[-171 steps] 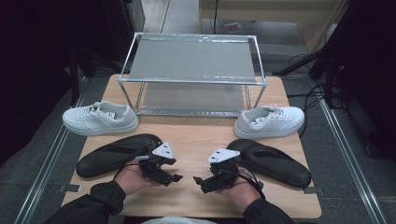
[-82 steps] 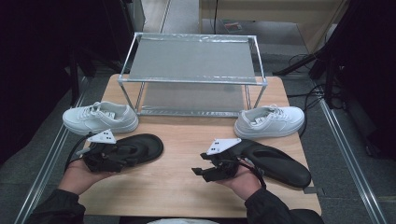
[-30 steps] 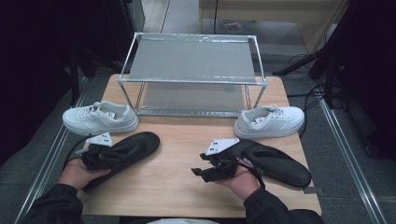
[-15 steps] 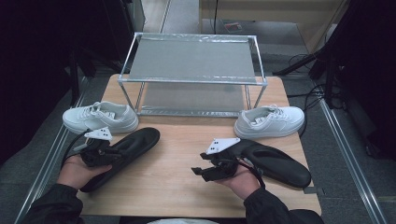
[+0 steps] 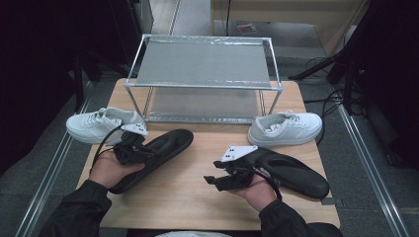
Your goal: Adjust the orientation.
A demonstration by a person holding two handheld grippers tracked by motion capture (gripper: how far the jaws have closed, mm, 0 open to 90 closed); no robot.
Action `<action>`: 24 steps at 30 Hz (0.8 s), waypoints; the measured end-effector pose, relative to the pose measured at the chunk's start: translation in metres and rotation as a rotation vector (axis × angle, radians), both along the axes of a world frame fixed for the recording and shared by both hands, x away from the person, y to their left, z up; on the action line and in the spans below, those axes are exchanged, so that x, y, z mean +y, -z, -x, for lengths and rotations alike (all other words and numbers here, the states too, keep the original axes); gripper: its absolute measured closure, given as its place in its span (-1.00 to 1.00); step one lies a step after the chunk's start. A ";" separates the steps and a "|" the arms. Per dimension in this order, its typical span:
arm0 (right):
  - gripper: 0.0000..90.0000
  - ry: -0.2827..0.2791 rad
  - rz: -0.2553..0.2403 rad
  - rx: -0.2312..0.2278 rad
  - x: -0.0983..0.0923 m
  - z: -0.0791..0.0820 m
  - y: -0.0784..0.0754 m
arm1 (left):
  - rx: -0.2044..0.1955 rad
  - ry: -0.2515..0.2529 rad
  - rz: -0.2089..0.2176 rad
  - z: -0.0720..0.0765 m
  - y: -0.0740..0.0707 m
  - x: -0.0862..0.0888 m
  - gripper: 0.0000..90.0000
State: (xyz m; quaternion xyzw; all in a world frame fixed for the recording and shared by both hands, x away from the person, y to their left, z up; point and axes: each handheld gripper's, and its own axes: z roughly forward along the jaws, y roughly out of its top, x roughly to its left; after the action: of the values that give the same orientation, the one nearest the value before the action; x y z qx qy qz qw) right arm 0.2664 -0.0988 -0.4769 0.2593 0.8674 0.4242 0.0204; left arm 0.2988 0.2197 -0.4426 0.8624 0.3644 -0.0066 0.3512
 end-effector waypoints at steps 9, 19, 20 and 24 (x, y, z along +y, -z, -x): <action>-0.11 0.018 -0.002 0.003 -0.004 0.002 0.001 | 0.014 0.008 0.034 -0.015 0.000 -0.048 0.82; -0.11 0.042 -0.010 0.014 -0.007 0.004 0.003 | 0.008 0.029 0.002 -0.017 0.020 -0.086 0.81; -0.11 0.042 -0.010 0.014 -0.007 0.004 0.003 | 0.014 0.034 -0.001 -0.017 0.022 -0.088 0.81; -0.11 0.055 -0.017 0.015 -0.008 0.005 0.003 | 0.048 0.049 0.007 -0.020 0.034 -0.096 0.81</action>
State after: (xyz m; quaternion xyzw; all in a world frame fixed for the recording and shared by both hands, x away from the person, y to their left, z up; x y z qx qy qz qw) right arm 0.2617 -0.1072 -0.4804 0.2863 0.8564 0.4290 0.0235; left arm 0.3186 0.1235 -0.4761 0.8695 0.3513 -0.0369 0.3452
